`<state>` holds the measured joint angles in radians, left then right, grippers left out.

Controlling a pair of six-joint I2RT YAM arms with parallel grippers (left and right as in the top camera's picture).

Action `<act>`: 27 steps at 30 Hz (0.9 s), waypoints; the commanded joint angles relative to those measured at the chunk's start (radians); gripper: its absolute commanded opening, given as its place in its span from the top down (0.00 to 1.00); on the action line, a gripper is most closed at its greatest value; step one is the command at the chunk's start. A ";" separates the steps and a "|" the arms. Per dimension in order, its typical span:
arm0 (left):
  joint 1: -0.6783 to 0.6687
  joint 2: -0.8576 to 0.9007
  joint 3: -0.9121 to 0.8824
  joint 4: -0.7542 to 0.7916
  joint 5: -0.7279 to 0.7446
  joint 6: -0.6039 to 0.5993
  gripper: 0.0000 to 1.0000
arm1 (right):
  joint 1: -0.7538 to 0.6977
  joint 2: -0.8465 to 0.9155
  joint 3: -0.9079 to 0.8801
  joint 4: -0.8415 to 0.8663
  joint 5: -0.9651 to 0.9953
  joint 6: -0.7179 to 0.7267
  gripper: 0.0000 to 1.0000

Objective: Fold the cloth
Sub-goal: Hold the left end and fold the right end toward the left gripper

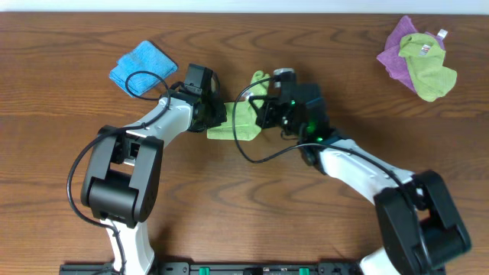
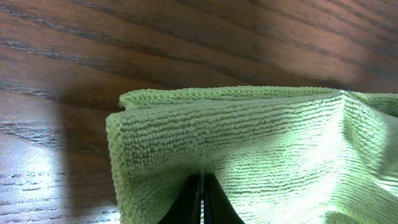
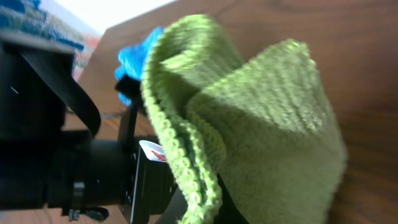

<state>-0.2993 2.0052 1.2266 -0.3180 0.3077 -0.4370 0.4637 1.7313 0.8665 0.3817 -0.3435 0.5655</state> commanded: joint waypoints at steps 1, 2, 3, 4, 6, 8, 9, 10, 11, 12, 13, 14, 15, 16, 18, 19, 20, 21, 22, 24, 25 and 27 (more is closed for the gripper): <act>-0.002 0.027 0.002 -0.025 0.005 0.019 0.94 | 0.034 0.062 0.024 -0.004 0.007 -0.021 0.99; -0.002 0.025 0.003 -0.027 0.005 0.019 0.94 | 0.040 0.076 0.027 -0.004 0.007 -0.021 0.99; 0.000 0.020 0.006 -0.034 0.005 0.019 0.94 | 0.048 0.092 0.034 -0.005 0.006 -0.021 0.99; 0.000 0.014 0.009 -0.039 0.004 0.021 0.94 | 0.054 0.103 0.038 -0.005 0.006 -0.021 0.99; 0.005 -0.003 0.015 -0.048 0.004 0.039 0.94 | 0.065 0.122 0.048 -0.005 0.006 -0.021 0.99; 0.013 -0.028 0.015 -0.049 0.003 0.058 0.94 | 0.074 0.137 0.058 -0.005 0.007 -0.021 0.99; 0.018 -0.039 0.015 -0.049 0.001 0.061 0.94 | 0.078 0.142 0.060 -0.005 0.008 -0.021 0.99; 0.024 -0.050 0.015 -0.049 -0.002 0.062 0.94 | 0.081 0.147 0.064 -0.005 0.011 -0.022 0.99; 0.033 -0.064 0.015 -0.049 -0.001 0.064 0.95 | 0.084 0.153 0.068 -0.005 0.011 -0.022 0.99; 0.040 -0.075 0.015 -0.051 -0.001 0.064 0.95 | 0.086 0.160 0.072 -0.005 0.014 -0.022 0.99; 0.050 -0.087 0.015 -0.054 -0.001 0.068 0.94 | 0.089 0.167 0.076 -0.005 0.014 -0.023 0.99; 0.057 -0.096 0.015 -0.058 -0.002 0.068 0.94 | 0.090 0.173 0.079 -0.005 0.014 -0.023 0.99; 0.067 -0.107 0.015 -0.065 -0.001 0.068 0.94 | 0.092 0.180 0.081 -0.005 0.015 -0.024 0.99; 0.077 -0.116 0.015 -0.072 -0.001 0.068 0.95 | 0.094 0.184 0.083 -0.005 0.015 -0.025 0.99; 0.095 -0.131 0.015 -0.085 -0.001 0.072 0.94 | 0.097 0.195 0.084 -0.004 0.015 -0.026 0.99; 0.105 -0.137 0.015 -0.093 -0.001 0.076 0.94 | 0.097 0.197 0.084 -0.005 0.015 -0.026 0.99; 0.114 -0.145 0.015 -0.100 -0.001 0.079 0.94 | 0.098 0.202 0.085 -0.005 0.015 -0.030 0.99; 0.122 -0.152 0.015 -0.105 -0.001 0.083 0.94 | 0.100 0.203 0.085 -0.005 0.016 -0.034 0.99; 0.129 -0.158 0.015 -0.109 -0.001 0.087 0.94 | 0.101 0.207 0.085 -0.005 0.015 -0.040 0.99; 0.142 -0.173 0.016 -0.117 0.000 0.091 0.94 | 0.107 0.211 0.085 -0.004 0.023 -0.040 0.99; 0.145 -0.178 0.015 -0.120 -0.001 0.094 0.94 | 0.109 0.212 0.086 -0.004 0.026 -0.041 0.99; 0.150 -0.189 0.015 -0.124 -0.001 0.100 0.95 | 0.115 0.218 0.088 -0.004 0.028 -0.048 0.99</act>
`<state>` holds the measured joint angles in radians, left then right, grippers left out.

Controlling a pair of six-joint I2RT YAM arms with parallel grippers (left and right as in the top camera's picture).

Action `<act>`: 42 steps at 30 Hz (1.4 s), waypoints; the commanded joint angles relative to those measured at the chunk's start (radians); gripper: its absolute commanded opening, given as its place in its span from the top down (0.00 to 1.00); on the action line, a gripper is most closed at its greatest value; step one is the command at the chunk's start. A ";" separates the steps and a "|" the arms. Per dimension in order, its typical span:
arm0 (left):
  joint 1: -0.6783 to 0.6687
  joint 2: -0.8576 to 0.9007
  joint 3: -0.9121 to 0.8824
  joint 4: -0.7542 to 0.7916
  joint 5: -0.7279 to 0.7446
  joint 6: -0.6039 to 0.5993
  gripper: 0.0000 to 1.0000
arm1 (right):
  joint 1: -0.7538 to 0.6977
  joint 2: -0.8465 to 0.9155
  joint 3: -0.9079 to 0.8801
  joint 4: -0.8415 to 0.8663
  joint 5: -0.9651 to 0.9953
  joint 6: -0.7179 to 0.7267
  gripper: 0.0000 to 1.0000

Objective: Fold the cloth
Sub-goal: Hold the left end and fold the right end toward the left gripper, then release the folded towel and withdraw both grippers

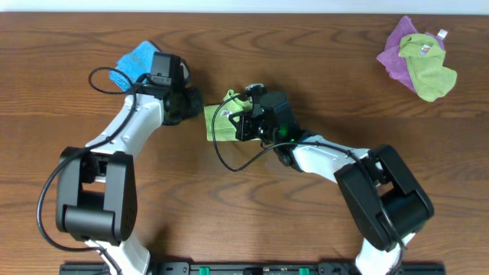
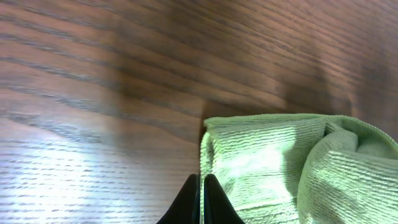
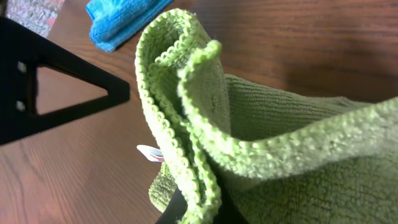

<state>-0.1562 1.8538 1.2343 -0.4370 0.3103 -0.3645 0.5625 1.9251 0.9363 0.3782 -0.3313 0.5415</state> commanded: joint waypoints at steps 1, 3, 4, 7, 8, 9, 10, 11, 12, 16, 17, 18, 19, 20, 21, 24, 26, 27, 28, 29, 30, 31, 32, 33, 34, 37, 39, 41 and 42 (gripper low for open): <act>0.008 -0.044 0.008 -0.006 -0.003 0.028 0.94 | 0.019 0.024 0.018 -0.001 0.016 -0.024 0.99; 0.010 -0.053 0.008 -0.006 -0.004 0.028 0.95 | 0.027 0.025 0.018 -0.001 0.017 -0.024 0.96; 0.011 -0.057 0.008 -0.006 -0.004 0.028 0.94 | 0.031 0.025 0.019 0.000 0.017 -0.024 0.89; 0.014 -0.067 0.008 -0.008 -0.005 0.028 0.94 | 0.041 0.025 0.020 0.005 -0.012 -0.023 0.78; 0.015 -0.069 0.008 -0.008 -0.005 0.028 0.94 | 0.044 0.025 0.020 0.007 -0.031 -0.023 0.77; 0.017 -0.072 0.008 -0.008 -0.005 0.028 0.94 | 0.048 0.025 0.021 0.007 -0.052 -0.023 0.75; 0.019 -0.076 0.008 -0.008 -0.004 0.028 0.94 | 0.055 0.025 0.021 0.007 -0.079 -0.023 0.72; 0.021 -0.077 0.008 -0.008 -0.004 0.028 0.94 | 0.060 0.025 0.021 0.007 -0.097 -0.023 0.71; 0.024 -0.080 0.008 -0.008 -0.004 0.028 0.94 | 0.064 0.024 0.022 0.007 -0.108 -0.023 0.68; 0.033 -0.089 0.008 -0.008 -0.003 0.028 0.94 | 0.089 0.024 0.026 0.007 -0.126 -0.023 0.64; 0.035 -0.093 0.008 -0.009 -0.003 0.028 0.94 | 0.094 0.024 0.028 0.008 -0.127 -0.023 0.63; 0.037 -0.095 0.008 -0.010 -0.003 0.028 0.94 | 0.100 0.024 0.032 0.007 -0.130 -0.023 0.62; 0.040 -0.099 0.008 -0.011 -0.003 0.028 0.94 | 0.106 0.024 0.036 0.008 -0.134 -0.023 0.61; 0.041 -0.101 0.008 -0.012 -0.004 0.028 0.94 | 0.109 0.024 0.039 0.008 -0.135 -0.023 0.61; 0.042 -0.104 0.008 -0.013 -0.004 0.028 0.94 | 0.113 0.024 0.043 0.010 -0.143 -0.023 0.60; 0.046 -0.111 0.008 -0.013 -0.004 0.028 0.94 | 0.116 0.023 0.060 0.010 -0.156 -0.023 0.56; 0.048 -0.116 0.008 -0.015 -0.004 0.029 0.94 | 0.112 0.018 0.068 0.010 -0.156 -0.023 0.54; 0.049 -0.121 0.008 -0.018 -0.003 0.029 0.93 | 0.107 0.015 0.071 0.010 -0.155 -0.023 0.52; 0.050 -0.126 0.008 -0.022 -0.004 0.029 0.89 | 0.098 0.008 0.072 0.010 -0.155 -0.023 0.50; 0.052 -0.134 0.008 -0.029 -0.004 0.029 0.85 | 0.088 0.001 0.072 0.005 -0.154 -0.023 0.47; 0.055 -0.138 0.008 -0.032 -0.004 0.034 0.81 | 0.078 -0.005 0.072 -0.002 -0.155 -0.023 0.47; 0.058 -0.147 0.008 -0.036 -0.003 0.044 0.79 | 0.068 -0.011 0.072 -0.010 -0.155 -0.024 0.46; 0.061 -0.154 0.008 -0.039 -0.004 0.051 0.79 | 0.055 -0.018 0.072 -0.023 -0.155 -0.028 0.45; 0.064 -0.163 0.008 -0.042 -0.004 0.055 0.76 | 0.043 -0.023 0.072 -0.034 -0.155 -0.031 0.43; 0.068 -0.172 0.008 -0.046 -0.004 0.055 0.71 | 0.031 -0.029 0.072 -0.045 -0.155 -0.035 0.41; 0.082 -0.201 0.008 -0.054 -0.002 0.055 0.37 | -0.011 -0.053 0.072 -0.071 -0.155 -0.063 0.35; 0.090 -0.219 0.008 -0.061 -0.001 0.056 0.16 | -0.042 -0.077 0.072 -0.086 -0.155 -0.086 0.23; 0.095 -0.237 0.008 -0.064 0.005 0.066 0.05 | -0.075 -0.105 0.072 -0.096 -0.154 -0.096 0.01; 0.096 -0.245 0.008 -0.065 0.008 0.066 0.04 | -0.091 -0.120 0.072 -0.103 -0.151 -0.099 0.01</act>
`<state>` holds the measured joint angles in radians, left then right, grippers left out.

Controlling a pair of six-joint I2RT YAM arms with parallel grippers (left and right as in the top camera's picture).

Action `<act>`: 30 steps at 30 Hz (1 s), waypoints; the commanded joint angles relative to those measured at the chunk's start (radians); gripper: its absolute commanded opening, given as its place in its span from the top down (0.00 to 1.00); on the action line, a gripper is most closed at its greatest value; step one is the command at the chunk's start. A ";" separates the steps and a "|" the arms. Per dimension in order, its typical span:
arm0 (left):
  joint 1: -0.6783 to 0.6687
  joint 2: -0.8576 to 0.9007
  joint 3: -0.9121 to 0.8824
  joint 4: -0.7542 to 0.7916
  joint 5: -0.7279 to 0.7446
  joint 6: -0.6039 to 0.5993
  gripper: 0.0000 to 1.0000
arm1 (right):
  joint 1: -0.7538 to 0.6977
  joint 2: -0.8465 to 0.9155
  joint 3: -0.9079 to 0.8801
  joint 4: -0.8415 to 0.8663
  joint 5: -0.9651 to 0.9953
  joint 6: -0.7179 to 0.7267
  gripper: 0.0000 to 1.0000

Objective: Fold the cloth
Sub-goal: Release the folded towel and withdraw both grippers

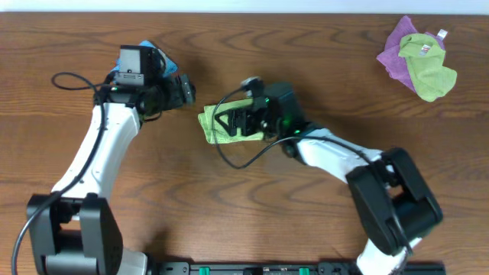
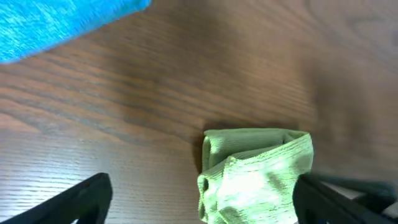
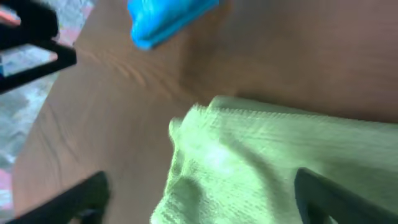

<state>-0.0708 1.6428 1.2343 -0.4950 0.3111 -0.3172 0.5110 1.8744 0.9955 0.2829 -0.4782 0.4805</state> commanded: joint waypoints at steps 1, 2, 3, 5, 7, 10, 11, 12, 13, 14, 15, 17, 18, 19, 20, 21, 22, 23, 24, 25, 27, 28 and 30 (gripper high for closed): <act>0.012 -0.040 0.008 -0.007 0.017 0.019 0.05 | -0.056 -0.087 0.013 -0.017 -0.003 -0.047 0.01; 0.013 -0.046 0.008 -0.007 0.035 0.023 0.04 | -0.074 -0.107 0.013 -0.035 0.002 -0.053 0.01; 0.014 -0.051 0.008 -0.007 0.056 0.023 0.05 | -0.090 -0.127 0.013 -0.053 0.006 -0.057 0.01; 0.014 -0.056 0.008 -0.010 0.105 0.021 0.05 | -0.129 -0.175 0.013 -0.110 0.006 -0.075 0.01; 0.014 -0.057 0.008 -0.018 0.172 0.017 0.04 | -0.169 -0.232 0.013 -0.189 0.006 -0.079 0.01; 0.014 -0.057 0.007 -0.045 0.224 0.010 0.04 | -0.227 -0.325 0.013 -0.341 0.006 -0.127 0.01; 0.014 -0.057 0.006 -0.069 0.226 0.003 0.05 | -0.253 -0.380 0.013 -0.435 0.007 -0.185 0.01; 0.014 -0.057 0.005 -0.082 0.226 0.003 0.05 | -0.266 -0.406 0.012 -0.485 0.010 -0.224 0.01; 0.014 -0.057 0.000 -0.100 0.226 0.003 0.05 | -0.284 -0.446 0.012 -0.560 0.019 -0.267 0.01; 0.014 -0.057 -0.007 -0.109 0.226 0.003 0.05 | -0.298 -0.478 0.010 -0.621 0.039 -0.297 0.01; 0.014 -0.057 -0.016 -0.111 0.236 0.003 0.05 | -0.312 -0.510 0.006 -0.676 0.057 -0.323 0.01; 0.014 -0.057 -0.038 -0.106 0.267 0.001 0.05 | -0.339 -0.577 -0.011 -0.755 0.071 -0.371 0.01; 0.014 -0.057 -0.048 -0.103 0.267 -0.010 0.05 | -0.355 -0.614 -0.029 -0.775 0.070 -0.382 0.01; 0.013 -0.057 -0.063 -0.098 0.267 -0.024 0.05 | -0.373 -0.656 -0.055 -0.782 0.070 -0.381 0.01; 0.012 -0.057 -0.076 -0.092 0.274 -0.031 0.05 | -0.387 -0.687 -0.078 -0.782 0.070 -0.381 0.01; 0.011 -0.057 -0.093 -0.077 0.294 -0.035 0.05 | -0.400 -0.720 -0.104 -0.782 0.070 -0.381 0.01; 0.011 -0.057 -0.118 -0.056 0.316 -0.050 0.05 | -0.419 -0.774 -0.150 -0.783 0.069 -0.372 0.01; 0.011 -0.057 -0.136 -0.042 0.322 -0.064 0.05 | -0.431 -0.809 -0.182 -0.785 0.066 -0.369 0.01; 0.011 -0.057 -0.155 -0.023 0.332 -0.076 0.04 | -0.441 -0.841 -0.214 -0.786 0.060 -0.363 0.01; 0.011 -0.057 -0.178 0.000 0.347 -0.084 0.05 | -0.452 -0.879 -0.251 -0.787 0.055 -0.352 0.01; 0.011 -0.057 -0.216 0.044 0.373 -0.103 0.05 | -0.468 -0.941 -0.311 -0.790 0.050 -0.323 0.01; 0.011 -0.057 -0.236 0.066 0.381 -0.118 0.04 | -0.475 -0.975 -0.346 -0.792 0.050 -0.309 0.01; 0.011 -0.057 -0.283 0.119 0.397 -0.155 0.05 | -0.482 -1.042 -0.406 -0.792 0.048 -0.279 0.01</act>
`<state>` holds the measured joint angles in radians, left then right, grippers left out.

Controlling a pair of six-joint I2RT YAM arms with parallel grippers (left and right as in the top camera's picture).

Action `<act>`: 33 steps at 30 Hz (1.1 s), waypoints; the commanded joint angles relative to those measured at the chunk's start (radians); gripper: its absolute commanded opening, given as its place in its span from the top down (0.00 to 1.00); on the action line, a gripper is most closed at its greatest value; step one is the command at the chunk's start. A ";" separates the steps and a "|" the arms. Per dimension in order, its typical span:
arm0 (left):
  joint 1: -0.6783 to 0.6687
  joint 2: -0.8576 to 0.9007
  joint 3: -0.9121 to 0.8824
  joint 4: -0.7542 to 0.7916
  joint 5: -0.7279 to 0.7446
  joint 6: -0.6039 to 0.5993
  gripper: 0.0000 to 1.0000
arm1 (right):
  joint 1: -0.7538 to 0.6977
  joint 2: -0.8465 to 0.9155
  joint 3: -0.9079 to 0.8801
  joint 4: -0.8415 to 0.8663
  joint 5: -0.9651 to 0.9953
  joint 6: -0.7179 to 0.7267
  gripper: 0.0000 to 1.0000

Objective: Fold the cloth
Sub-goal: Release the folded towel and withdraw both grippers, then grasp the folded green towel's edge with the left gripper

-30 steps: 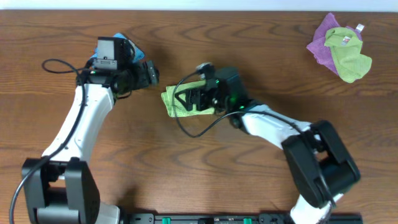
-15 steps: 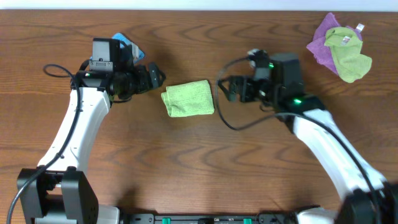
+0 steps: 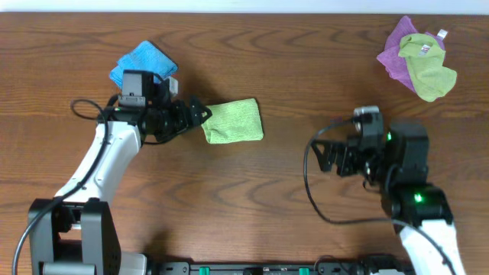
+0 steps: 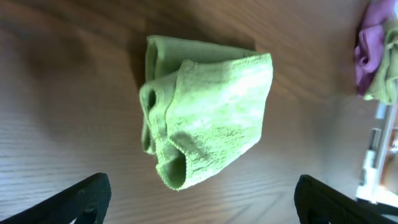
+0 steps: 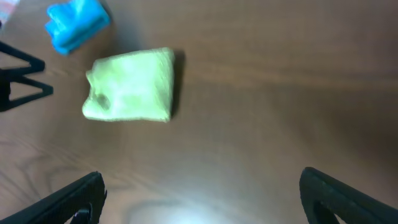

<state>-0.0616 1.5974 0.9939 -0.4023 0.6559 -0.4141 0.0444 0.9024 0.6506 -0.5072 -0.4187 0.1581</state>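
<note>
The green cloth [image 3: 232, 121] lies folded into a small rectangle on the wooden table [image 3: 252, 198], also seen as a thick bundle [image 4: 205, 106] and as a small pad [image 5: 132, 93]. My left gripper [image 3: 192, 114] stands open just left of the cloth, holding nothing. My right gripper [image 3: 330, 156] is open well to the right of it, over bare wood, its fingers [image 5: 81, 196] wide apart.
A folded blue cloth [image 3: 141, 65] lies behind the left arm at the back left. A purple cloth [image 3: 399, 46] and another green cloth [image 3: 429, 69] lie heaped at the back right corner.
My right gripper has drawn back from the green cloth to the right side of the table. The left gripper has come closer to the cloth's left edge. The cloth lies a little further right.
Both grippers were shut on the green cloth at mid-table, the right lifting a fold. Then the cloth lay more to the left, both still shut on it. A second ago both were open and the cloth lay folded. Now the right arm is withdrawn.
</note>
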 commanded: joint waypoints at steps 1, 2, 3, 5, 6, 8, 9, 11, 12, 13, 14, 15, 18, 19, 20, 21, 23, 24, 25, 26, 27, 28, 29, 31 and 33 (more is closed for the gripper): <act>0.002 -0.012 -0.064 0.049 0.052 -0.078 0.05 | -0.019 -0.105 -0.089 -0.003 -0.012 0.061 0.01; 0.002 -0.012 -0.088 0.074 0.055 -0.100 0.04 | -0.020 -0.134 -0.111 -0.005 -0.012 0.076 0.01; 0.002 -0.012 -0.112 0.101 0.064 -0.117 0.05 | -0.020 -0.166 -0.132 -0.007 -0.012 0.092 0.01; 0.002 -0.012 -0.158 0.164 0.089 -0.141 0.05 | -0.020 -0.219 -0.166 -0.011 -0.011 0.116 0.01; 0.001 -0.012 -0.176 0.188 0.093 -0.154 0.05 | -0.020 -0.239 -0.177 -0.014 -0.011 0.121 0.01; 0.001 -0.012 -0.220 0.249 0.097 -0.192 0.05 | -0.020 -0.277 -0.199 -0.023 -0.011 0.138 0.01; 0.001 -0.011 -0.238 0.274 0.097 -0.208 0.05 | -0.020 -0.286 -0.203 -0.025 -0.012 0.139 0.01; 0.001 -0.011 -0.264 0.309 0.097 -0.223 0.04 | -0.020 -0.290 -0.204 -0.027 -0.011 0.145 0.01; 0.000 -0.011 -0.273 0.321 0.095 -0.227 0.05 | -0.020 -0.289 -0.204 -0.027 -0.011 0.145 0.01; -0.001 -0.011 -0.281 0.334 0.095 -0.231 0.05 | -0.020 -0.289 -0.204 -0.027 -0.011 0.145 0.01; -0.003 -0.011 -0.293 0.352 0.093 -0.243 0.05 | -0.020 -0.289 -0.204 -0.027 -0.011 0.145 0.01; -0.006 -0.011 -0.301 0.368 0.088 -0.250 0.04 | -0.020 -0.289 -0.204 -0.027 -0.011 0.145 0.01; -0.024 -0.005 -0.319 0.396 0.049 -0.283 0.05 | -0.019 -0.289 -0.204 -0.027 -0.011 0.144 0.01; -0.033 -0.001 -0.322 0.408 0.039 -0.289 0.05 | -0.019 -0.289 -0.204 -0.028 -0.011 0.145 0.01; -0.039 0.003 -0.323 0.420 0.035 -0.290 0.05 | -0.019 -0.289 -0.204 -0.028 -0.011 0.144 0.01; -0.050 0.011 -0.324 0.439 0.031 -0.292 0.05 | -0.019 -0.289 -0.204 -0.028 -0.011 0.144 0.01; -0.069 0.029 -0.324 0.475 0.016 -0.321 0.05 | -0.019 -0.289 -0.204 -0.028 -0.011 0.144 0.01; -0.077 0.039 -0.324 0.491 0.013 -0.333 0.05 | -0.020 -0.289 -0.204 -0.028 -0.011 0.144 0.01; -0.084 0.053 -0.324 0.513 0.013 -0.346 0.04 | -0.019 -0.289 -0.204 -0.028 -0.011 0.144 0.01; -0.090 0.065 -0.324 0.530 0.013 -0.360 0.04 | -0.019 -0.289 -0.204 -0.028 -0.011 0.144 0.01; -0.095 0.076 -0.324 0.544 0.014 -0.370 0.04 | -0.020 -0.289 -0.204 -0.028 -0.011 0.144 0.01; -0.097 0.085 -0.324 0.558 0.013 -0.377 0.05 | -0.019 -0.289 -0.204 -0.028 -0.011 0.144 0.01; -0.097 0.095 -0.324 0.571 0.014 -0.381 0.05 | -0.020 -0.289 -0.204 -0.028 -0.011 0.144 0.01; -0.097 0.107 -0.324 0.588 0.012 -0.387 0.05 | -0.019 -0.289 -0.204 -0.028 -0.011 0.144 0.01; -0.097 0.117 -0.324 0.606 0.010 -0.388 0.04 | -0.019 -0.289 -0.204 -0.028 -0.011 0.144 0.01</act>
<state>-0.1581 1.6947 0.6769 0.1936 0.6834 -0.7826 0.0311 0.6189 0.4496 -0.5346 -0.4225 0.2855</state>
